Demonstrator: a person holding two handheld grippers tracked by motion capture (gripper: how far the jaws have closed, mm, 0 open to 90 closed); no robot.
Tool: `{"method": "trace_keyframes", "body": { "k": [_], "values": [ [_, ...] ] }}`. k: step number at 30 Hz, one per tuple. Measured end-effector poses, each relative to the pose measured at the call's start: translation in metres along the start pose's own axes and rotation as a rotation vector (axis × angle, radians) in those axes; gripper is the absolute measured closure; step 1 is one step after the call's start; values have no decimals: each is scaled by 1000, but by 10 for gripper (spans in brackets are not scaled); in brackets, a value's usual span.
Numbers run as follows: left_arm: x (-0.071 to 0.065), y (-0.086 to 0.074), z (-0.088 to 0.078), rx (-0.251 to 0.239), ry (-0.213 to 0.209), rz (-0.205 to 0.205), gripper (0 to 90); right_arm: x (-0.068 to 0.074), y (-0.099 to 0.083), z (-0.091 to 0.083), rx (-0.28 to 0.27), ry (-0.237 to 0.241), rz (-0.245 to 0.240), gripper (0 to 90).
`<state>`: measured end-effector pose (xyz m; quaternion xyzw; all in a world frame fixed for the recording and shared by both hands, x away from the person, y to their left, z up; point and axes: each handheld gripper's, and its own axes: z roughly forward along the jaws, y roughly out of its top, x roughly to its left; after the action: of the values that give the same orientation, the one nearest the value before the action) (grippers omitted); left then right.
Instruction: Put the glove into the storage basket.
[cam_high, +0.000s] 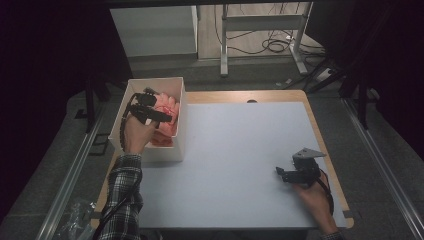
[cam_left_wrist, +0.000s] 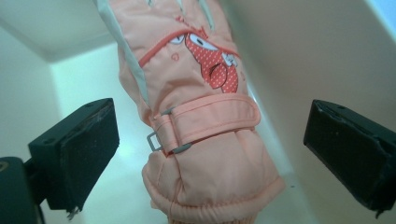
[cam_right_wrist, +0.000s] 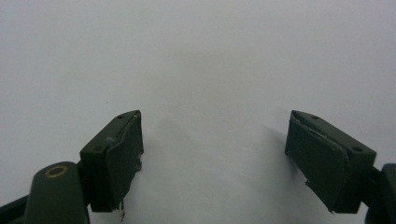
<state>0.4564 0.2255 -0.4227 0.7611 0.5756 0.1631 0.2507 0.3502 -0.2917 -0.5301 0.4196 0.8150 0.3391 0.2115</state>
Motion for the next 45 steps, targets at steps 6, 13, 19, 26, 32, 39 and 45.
{"method": "trace_keyframes", "body": {
  "k": [6,13,19,26,32,39,45],
  "values": [
    [-1,-2,-9,-33,-8,21,36,0,0,0,0,0,0,195],
    [-5,-4,-19,-72,-36,44,36,0,0,0,0,0,0,194],
    [-10,-5,-27,-92,-48,63,37,0,0,0,0,0,-1,195],
    [-11,-9,-34,-108,-65,70,37,0,0,0,0,0,-1,195],
    [-13,-12,-39,-120,-81,82,37,0,0,0,0,0,0,194],
    [-19,-16,-46,-142,-98,102,38,0,0,0,0,0,0,195],
    [-26,-18,-53,-159,-117,127,39,0,0,0,0,0,-1,195]
  ]
}}
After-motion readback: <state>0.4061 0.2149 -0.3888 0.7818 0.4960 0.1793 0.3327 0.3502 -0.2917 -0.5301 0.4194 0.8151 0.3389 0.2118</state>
